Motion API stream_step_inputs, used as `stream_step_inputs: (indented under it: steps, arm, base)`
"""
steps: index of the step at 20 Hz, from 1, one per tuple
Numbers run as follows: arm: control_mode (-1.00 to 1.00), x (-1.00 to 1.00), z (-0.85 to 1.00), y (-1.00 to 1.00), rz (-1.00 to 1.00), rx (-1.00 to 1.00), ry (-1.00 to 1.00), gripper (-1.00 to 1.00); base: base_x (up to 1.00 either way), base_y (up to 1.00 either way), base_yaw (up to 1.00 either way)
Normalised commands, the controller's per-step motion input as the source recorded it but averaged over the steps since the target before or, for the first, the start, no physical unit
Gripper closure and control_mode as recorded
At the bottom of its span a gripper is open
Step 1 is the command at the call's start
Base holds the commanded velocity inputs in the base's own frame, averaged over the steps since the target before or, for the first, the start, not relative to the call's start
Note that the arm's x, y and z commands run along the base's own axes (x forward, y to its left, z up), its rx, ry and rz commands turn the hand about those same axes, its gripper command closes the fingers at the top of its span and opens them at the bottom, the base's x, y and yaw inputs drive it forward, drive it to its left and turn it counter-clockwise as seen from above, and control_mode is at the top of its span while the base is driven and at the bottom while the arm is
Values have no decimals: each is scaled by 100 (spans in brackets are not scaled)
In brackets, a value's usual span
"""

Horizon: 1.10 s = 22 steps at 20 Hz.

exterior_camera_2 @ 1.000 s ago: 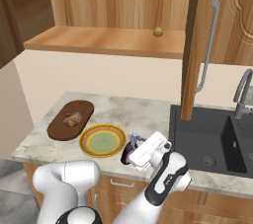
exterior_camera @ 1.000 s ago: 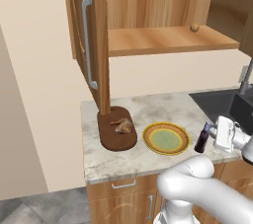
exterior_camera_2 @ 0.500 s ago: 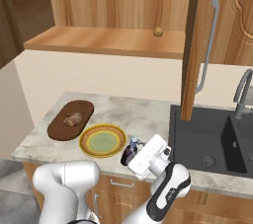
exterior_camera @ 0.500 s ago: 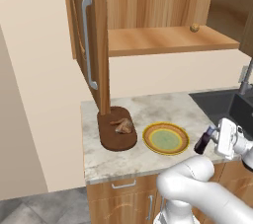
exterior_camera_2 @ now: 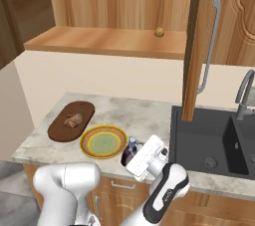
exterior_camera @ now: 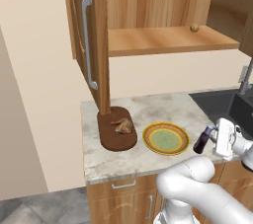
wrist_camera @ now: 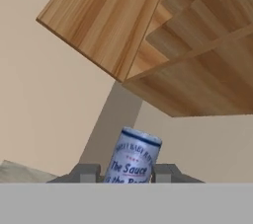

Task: Pick the chicken drumstick from the plate and place it on the cutting board. Then pick the condiment bottle from the cabinet and place it next to the cutting board.

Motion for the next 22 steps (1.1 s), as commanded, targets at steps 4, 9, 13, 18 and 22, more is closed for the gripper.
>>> stream_step_inputs:
  steps: [4,9,13,18,22]
  arm:
    - [-100,0,-7,25,0,-4,0,100]
    - [-100,0,-10,12,0,-2,0,100]
    - [-100,0,-10,5,0,0,0,100]
    - [-100,0,-17,9,0,0,0,-100]
    - [-100,0,-1,5,0,0,0,-100]
  base:
    - [0,0,0]
    - [0,0,0]
    - [0,0,0]
    - [0,0,0]
    - [0,0,0]
